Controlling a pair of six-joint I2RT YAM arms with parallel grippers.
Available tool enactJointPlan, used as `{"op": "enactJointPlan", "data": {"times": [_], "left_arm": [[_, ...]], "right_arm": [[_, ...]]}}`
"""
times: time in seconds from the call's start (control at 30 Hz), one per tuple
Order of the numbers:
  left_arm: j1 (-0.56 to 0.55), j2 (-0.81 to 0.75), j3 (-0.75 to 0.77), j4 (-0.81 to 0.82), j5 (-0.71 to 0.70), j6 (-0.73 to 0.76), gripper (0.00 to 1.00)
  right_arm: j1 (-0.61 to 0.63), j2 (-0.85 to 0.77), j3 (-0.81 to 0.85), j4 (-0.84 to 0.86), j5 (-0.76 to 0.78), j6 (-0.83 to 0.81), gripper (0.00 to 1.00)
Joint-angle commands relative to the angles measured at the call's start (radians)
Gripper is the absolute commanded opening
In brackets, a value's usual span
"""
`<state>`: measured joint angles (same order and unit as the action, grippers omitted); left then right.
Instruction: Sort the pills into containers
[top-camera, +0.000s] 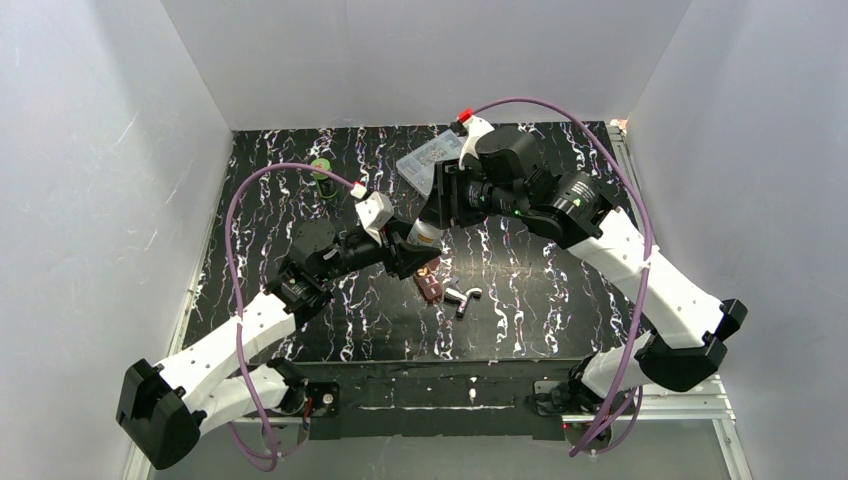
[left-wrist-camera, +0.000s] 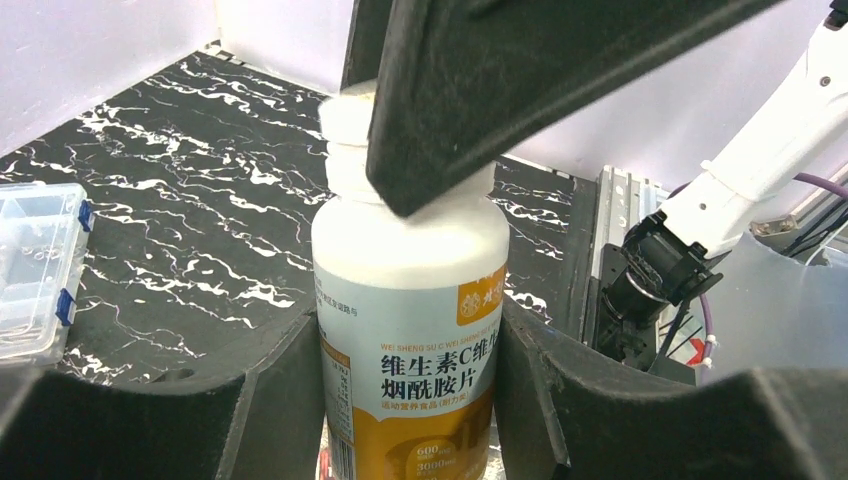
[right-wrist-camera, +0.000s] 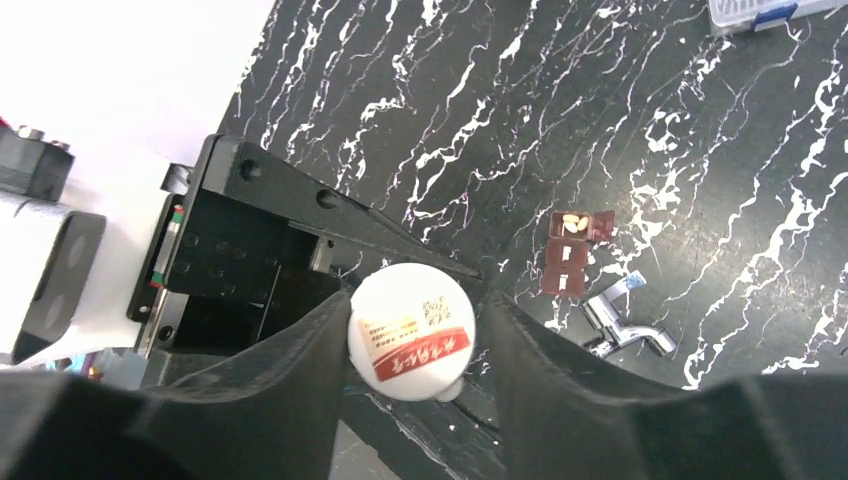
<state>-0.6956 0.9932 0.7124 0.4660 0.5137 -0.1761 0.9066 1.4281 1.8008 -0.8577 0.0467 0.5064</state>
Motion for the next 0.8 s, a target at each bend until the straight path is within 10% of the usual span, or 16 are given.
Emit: {"op": "enactJointPlan", "data": {"times": [0.0, 0.33, 0.77], "left_arm": [[0.001, -0.011, -0.005, 0.046, 0.028, 0.0, 0.0], [0.001, -0.009, -0.003, 0.069, 0.0, -0.011, 0.0], [0.001, 0.025, -0.003, 0.074, -0.028, -0.051, 0.02]], "right_arm": [[-0.014, -0.03, 0.005, 0.062, 0.003, 0.02, 0.51], [-0.013, -0.037, -0.053, 0.04, -0.014, 0.025, 0.71], [-0.014, -0.049, -0.072, 0.04, 0.006, 0.042, 0.2]]}}
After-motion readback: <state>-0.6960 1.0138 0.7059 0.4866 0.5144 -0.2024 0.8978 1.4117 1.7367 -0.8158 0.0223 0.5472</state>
